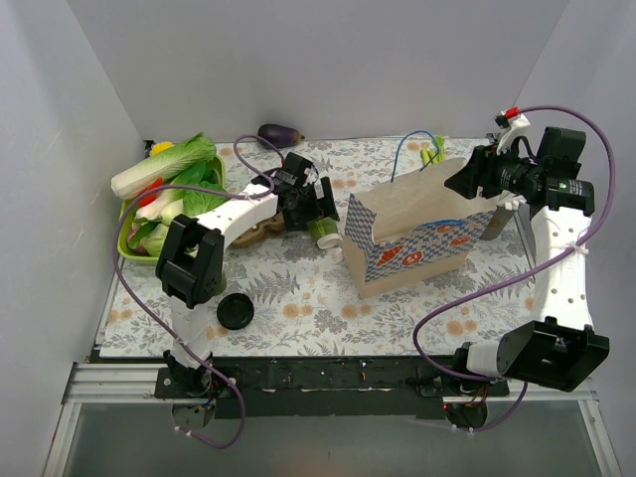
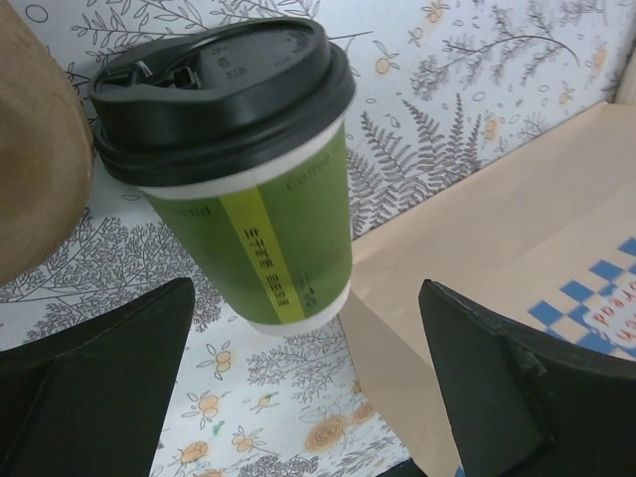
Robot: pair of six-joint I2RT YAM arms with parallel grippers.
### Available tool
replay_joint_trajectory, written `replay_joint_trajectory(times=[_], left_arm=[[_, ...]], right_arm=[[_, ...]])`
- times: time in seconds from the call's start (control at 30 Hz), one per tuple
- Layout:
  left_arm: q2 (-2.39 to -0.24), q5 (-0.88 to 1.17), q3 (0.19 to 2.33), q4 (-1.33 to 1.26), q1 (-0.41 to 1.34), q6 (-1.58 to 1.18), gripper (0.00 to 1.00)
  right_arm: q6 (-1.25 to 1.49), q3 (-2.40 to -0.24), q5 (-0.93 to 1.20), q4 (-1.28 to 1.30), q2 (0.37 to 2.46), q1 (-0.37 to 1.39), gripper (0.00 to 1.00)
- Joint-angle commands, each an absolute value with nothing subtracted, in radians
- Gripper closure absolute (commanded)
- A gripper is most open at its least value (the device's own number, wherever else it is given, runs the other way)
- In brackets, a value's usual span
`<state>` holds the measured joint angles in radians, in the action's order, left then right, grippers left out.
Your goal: Pack the takeout coffee
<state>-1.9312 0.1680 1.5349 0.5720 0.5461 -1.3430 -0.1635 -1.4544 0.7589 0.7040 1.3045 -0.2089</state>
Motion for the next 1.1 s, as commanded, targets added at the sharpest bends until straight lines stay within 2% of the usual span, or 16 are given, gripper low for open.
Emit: replay_joint_trajectory(times=[0.0, 0.3, 0.47, 0.67, 1.07], left_arm=[[-1.977, 0.146, 1.586, 0.591, 0.543, -1.400, 0.02], [-2.037, 0.118, 1.617, 0.557, 0.543, -1.362, 0.04], [-2.049, 0.141, 1.620, 0.520, 0.543, -1.319, 0.14], [-2.057, 0.170, 1.600, 0.503, 0.543, -1.293, 0.20], [-2.089, 0.196, 1.588, 0.459, 0.545, -1.232, 0.21]], right_arm=[[-0.178, -1.468, 0.761, 0.704, 1.279, -0.209, 0.35], [-0.176, -1.459, 0.761, 0.698, 1.289, -0.209, 0.35], [-0.172, -1.465, 0.762, 0.686, 1.307, -0.209, 0.35], [-0.167, -1.463, 0.764, 0.676, 1.310, -0.207, 0.34], [-0.166, -1.431, 0.764, 0.666, 1.284, -0.207, 0.35]])
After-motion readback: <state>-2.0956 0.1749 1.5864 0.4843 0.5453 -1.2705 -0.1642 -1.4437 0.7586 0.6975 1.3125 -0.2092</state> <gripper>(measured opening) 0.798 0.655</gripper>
